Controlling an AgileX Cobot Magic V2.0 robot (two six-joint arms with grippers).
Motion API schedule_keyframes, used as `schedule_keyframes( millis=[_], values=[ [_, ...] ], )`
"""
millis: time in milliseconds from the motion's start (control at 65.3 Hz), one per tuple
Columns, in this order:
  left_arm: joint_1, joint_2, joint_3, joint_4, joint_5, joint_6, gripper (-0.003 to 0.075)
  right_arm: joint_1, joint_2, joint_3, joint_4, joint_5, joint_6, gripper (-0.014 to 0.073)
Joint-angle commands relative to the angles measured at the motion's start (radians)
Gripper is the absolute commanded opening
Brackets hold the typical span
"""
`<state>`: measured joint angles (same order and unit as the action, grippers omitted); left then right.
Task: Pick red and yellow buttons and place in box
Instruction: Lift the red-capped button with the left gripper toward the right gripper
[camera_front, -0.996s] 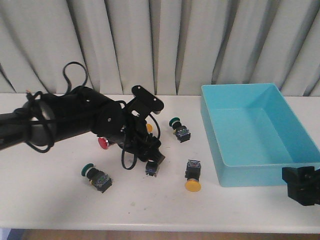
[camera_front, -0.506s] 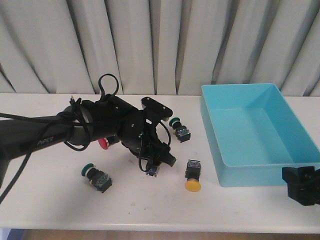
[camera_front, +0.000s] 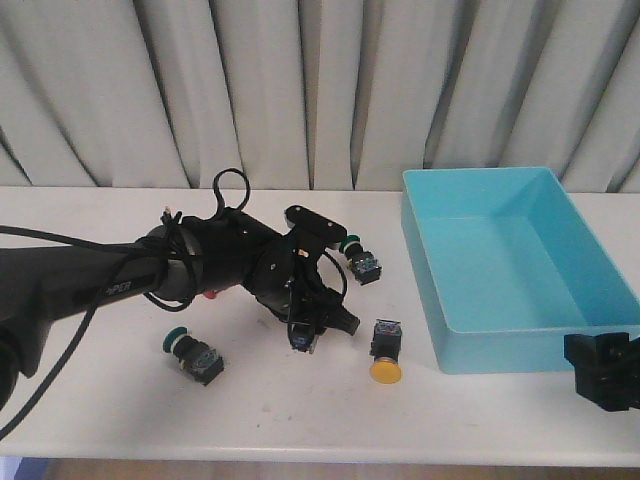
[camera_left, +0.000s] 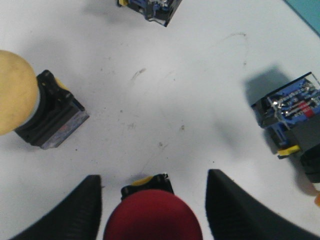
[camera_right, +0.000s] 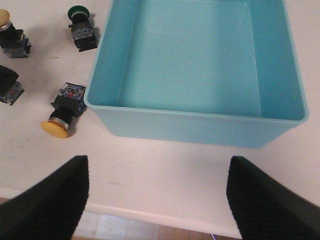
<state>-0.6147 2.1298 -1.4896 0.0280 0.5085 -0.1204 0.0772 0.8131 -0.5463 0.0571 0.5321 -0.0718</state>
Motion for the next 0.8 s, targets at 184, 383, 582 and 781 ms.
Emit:
schedule_keyframes(
  millis=[184,383,582,781],
  values=[
    [-0.003,-0.066,-0.027,-0.008,-0.019,-0.01,0.0212,-0.006,0.002,-0.033,0.001,-0.063,-0.008,0.0544],
    [-0.003,-0.149,-0.027,-0.006,0.031,0.001,0.0165,-0.006,0.002,-0.033,0.001,-0.063,-0.008,0.0544],
    [-0.002,-0.297,-0.027,0.012,0.126,0.08,0.0164,-0.006,0.002,-0.033,0.001,-0.062,-0.008,0.0544],
    [0.002,-0.499,0.096,0.023,0.152,0.185,0.0164,-0.006,0.002,-0.033,0.001,-0.06,-0.008,0.0544]
  ],
)
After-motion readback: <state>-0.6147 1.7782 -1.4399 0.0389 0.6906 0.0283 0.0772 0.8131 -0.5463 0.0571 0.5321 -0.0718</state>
